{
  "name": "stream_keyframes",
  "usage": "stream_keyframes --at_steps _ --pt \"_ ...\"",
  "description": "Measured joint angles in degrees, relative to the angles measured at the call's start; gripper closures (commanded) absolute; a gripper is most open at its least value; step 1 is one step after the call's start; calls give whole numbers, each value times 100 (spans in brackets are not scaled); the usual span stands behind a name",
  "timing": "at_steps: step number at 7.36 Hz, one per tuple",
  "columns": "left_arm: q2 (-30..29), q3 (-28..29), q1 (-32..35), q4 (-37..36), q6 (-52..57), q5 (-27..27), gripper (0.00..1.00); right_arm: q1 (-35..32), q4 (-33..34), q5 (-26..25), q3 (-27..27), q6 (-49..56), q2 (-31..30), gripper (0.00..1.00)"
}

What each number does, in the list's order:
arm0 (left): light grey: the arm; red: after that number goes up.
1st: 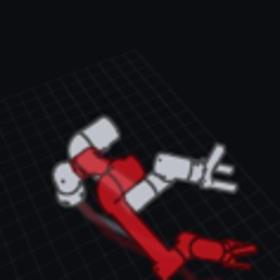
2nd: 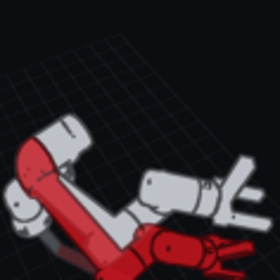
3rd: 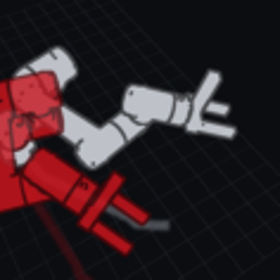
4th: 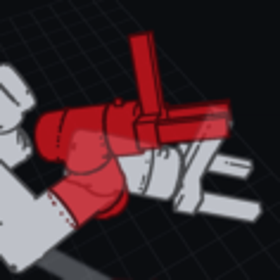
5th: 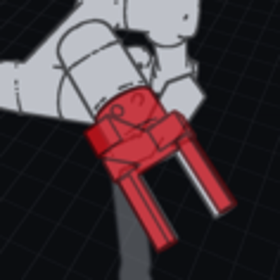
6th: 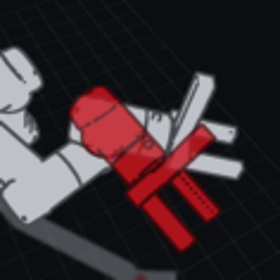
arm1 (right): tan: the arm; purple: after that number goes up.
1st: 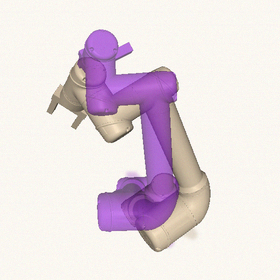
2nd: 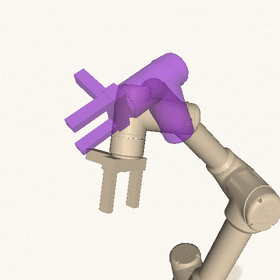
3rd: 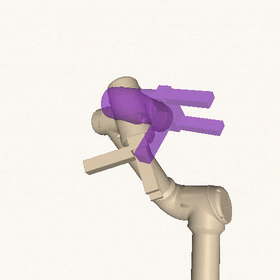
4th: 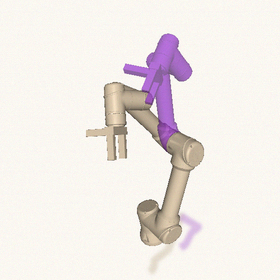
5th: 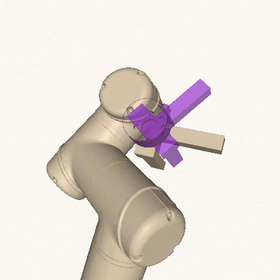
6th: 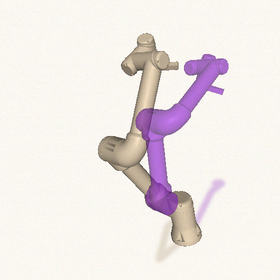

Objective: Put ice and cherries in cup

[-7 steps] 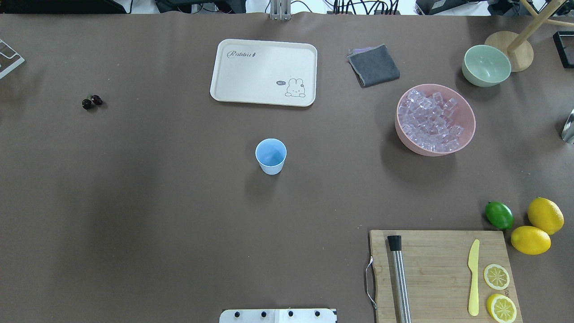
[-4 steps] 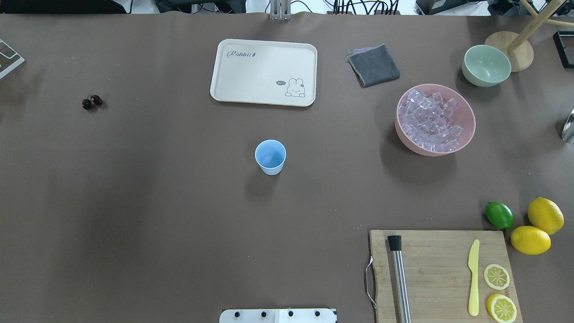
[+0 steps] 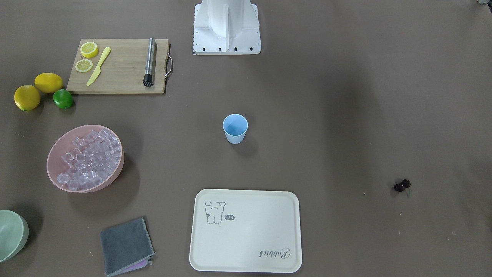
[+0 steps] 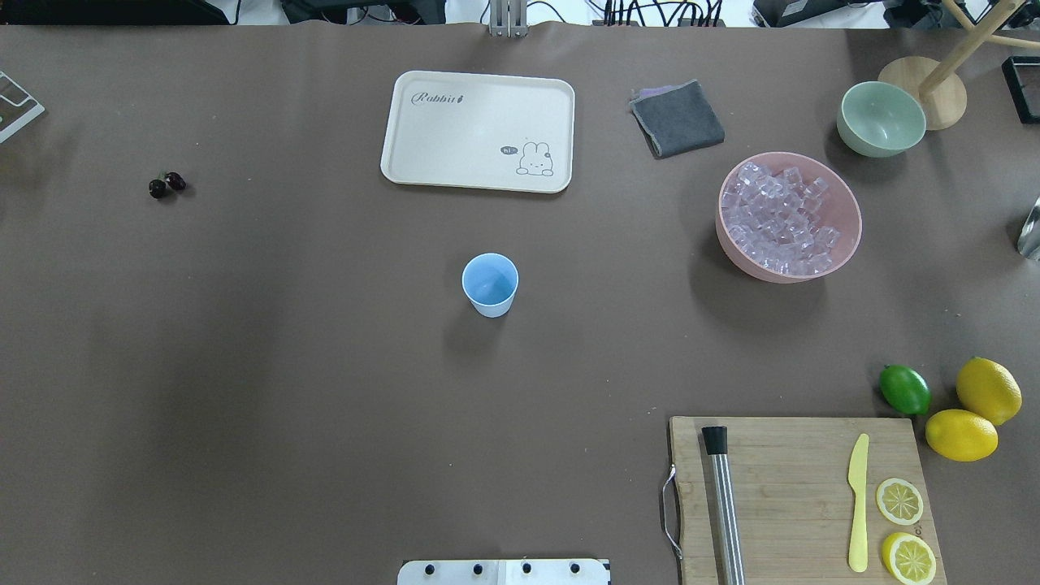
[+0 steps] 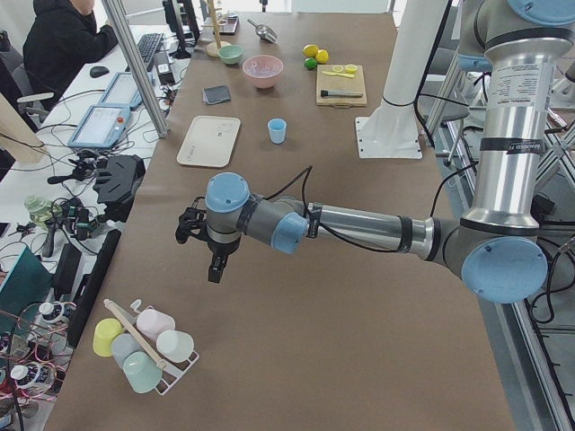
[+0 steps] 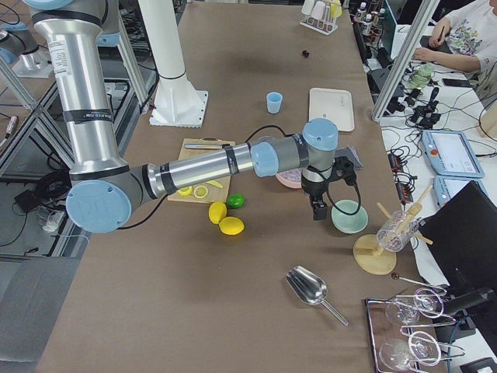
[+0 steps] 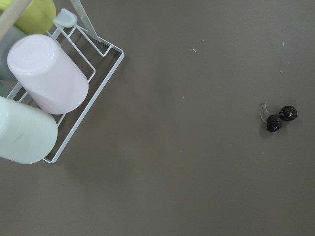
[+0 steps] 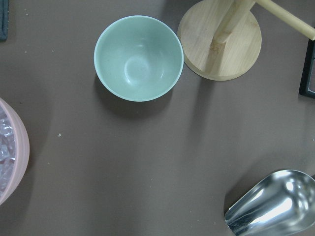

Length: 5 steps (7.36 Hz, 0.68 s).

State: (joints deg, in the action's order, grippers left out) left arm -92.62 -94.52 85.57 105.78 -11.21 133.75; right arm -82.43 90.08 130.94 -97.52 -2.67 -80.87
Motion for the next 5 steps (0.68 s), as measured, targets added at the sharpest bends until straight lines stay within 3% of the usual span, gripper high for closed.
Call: stream_keyframes --at_steps 5 --pt "29 -70 141 28 11 -51 2 133 -14 361 -271 -356 183 2"
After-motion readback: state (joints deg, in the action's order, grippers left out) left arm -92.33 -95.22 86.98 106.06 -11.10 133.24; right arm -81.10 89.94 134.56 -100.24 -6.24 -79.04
